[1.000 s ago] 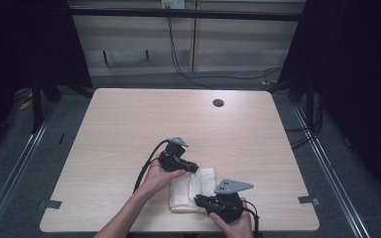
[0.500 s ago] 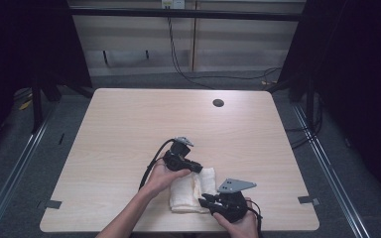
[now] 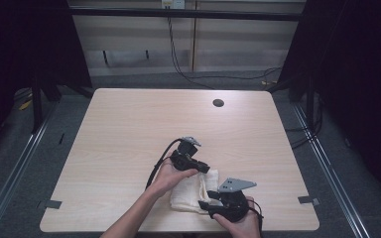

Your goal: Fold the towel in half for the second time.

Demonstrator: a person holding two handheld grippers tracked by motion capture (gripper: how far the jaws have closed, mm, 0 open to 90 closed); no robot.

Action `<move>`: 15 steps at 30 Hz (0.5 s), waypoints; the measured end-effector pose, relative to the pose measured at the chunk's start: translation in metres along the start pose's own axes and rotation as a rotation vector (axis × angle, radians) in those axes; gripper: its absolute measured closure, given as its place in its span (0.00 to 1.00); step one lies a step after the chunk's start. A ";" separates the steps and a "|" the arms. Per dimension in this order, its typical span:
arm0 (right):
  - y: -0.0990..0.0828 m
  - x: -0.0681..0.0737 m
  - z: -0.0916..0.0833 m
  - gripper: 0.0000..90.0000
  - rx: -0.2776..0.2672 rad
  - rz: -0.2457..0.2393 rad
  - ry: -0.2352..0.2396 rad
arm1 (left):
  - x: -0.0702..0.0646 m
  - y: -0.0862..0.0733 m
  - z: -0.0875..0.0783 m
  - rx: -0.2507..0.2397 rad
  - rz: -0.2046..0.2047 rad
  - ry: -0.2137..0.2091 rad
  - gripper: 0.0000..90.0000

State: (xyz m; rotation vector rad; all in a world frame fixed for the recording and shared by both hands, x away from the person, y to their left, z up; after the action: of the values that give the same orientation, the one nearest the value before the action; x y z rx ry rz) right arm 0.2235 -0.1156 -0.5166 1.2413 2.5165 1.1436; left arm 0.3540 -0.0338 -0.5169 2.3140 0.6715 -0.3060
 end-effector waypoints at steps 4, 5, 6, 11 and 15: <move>-0.002 -0.001 -0.001 0.92 0.017 -0.006 -0.021 | -0.004 0.003 0.003 -0.008 0.012 -0.008 0.86; -0.003 -0.003 -0.002 0.92 0.022 0.002 -0.031 | -0.005 0.004 0.004 -0.017 0.016 -0.018 0.83; -0.005 -0.005 -0.003 0.92 0.033 0.014 -0.038 | -0.005 0.005 0.004 -0.008 0.019 -0.013 0.83; -0.017 -0.015 -0.009 0.89 0.059 0.052 -0.063 | -0.008 0.008 0.004 -0.026 0.021 -0.036 0.77; -0.021 -0.019 -0.014 0.80 0.065 0.077 -0.071 | -0.010 0.010 0.004 -0.033 0.021 -0.037 0.68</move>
State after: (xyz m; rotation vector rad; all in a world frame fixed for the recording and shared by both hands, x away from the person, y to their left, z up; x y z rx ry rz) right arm 0.2169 -0.1456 -0.5250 1.3801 2.4936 1.0212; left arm 0.3514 -0.0468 -0.5106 2.2770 0.6296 -0.3248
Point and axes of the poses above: each handheld gripper's, and its own axes: z roughly forward along the jaws, y roughly out of its top, x roughly to its left, the point moved 6 cm from there along z, roughly forward along the jaws, and after that the axes turned 6 degrees about x, right-handed, at the moved point
